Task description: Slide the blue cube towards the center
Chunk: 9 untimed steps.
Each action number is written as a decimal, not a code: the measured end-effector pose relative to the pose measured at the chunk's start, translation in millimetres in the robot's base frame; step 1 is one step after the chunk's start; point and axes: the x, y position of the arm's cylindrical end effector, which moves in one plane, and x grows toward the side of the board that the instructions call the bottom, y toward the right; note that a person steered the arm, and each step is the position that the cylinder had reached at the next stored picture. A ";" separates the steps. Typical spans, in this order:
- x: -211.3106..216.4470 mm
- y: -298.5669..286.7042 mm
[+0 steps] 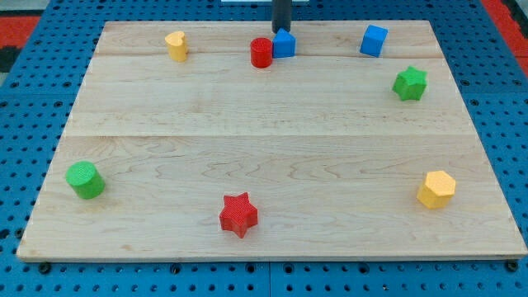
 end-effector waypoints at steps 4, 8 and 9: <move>52.2 45.7; 108.7 76.1; 131.4 81.7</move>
